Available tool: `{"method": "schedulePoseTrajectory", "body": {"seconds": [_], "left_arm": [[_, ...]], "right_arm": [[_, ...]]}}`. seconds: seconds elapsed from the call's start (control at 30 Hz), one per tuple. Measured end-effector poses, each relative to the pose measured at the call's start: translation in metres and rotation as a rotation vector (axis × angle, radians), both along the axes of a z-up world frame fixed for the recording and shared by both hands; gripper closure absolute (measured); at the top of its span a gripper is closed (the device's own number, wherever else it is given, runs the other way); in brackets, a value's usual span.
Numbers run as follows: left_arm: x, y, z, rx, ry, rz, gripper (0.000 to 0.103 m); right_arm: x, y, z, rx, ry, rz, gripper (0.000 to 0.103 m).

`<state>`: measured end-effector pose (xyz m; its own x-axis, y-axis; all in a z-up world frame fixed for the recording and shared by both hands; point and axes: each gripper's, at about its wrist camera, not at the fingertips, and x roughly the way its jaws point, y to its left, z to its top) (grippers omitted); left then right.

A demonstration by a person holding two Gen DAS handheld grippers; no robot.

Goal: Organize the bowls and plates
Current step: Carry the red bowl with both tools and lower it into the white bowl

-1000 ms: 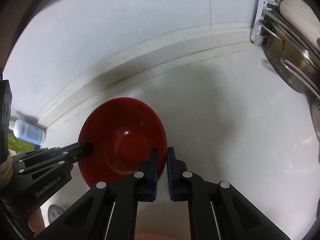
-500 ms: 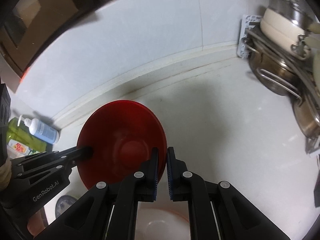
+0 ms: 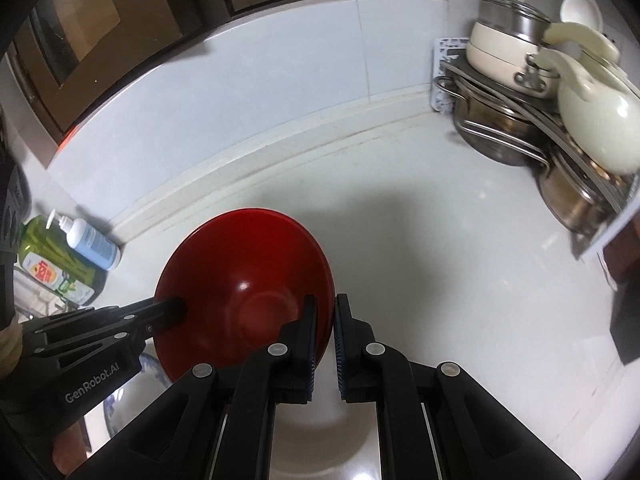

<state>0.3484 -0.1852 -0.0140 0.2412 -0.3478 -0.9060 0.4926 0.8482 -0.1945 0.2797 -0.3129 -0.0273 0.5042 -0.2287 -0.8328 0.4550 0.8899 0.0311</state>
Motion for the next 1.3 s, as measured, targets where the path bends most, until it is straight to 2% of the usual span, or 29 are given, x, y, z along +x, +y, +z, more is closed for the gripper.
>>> {"method": "schedulePoseTrajectory", "body": {"seconds": [0.2,0.57,0.8,1.17,1.3], "left_arm": [[-0.021,0.008,-0.009,0.011,0.013,-0.014,0.093],[-0.040,0.008,-0.034,0.057,0.058,-0.055,0.093],[-0.044,0.003,-0.051,0.094,0.078,-0.071,0.092],[-0.044,-0.001,-0.064,0.106,0.082,-0.077,0.092],[-0.046,-0.001,-0.063,0.104,0.054,-0.093,0.092]], "right_arm": [[-0.026,0.011,-0.006,0.006,0.008,-0.015,0.093],[-0.047,0.010,-0.029,0.029,0.057,-0.039,0.093],[-0.054,0.005,-0.045,0.052,0.087,-0.052,0.093],[-0.056,0.001,-0.060,0.066,0.111,-0.047,0.093],[-0.056,0.002,-0.060,0.045,0.110,-0.040,0.093]]}}
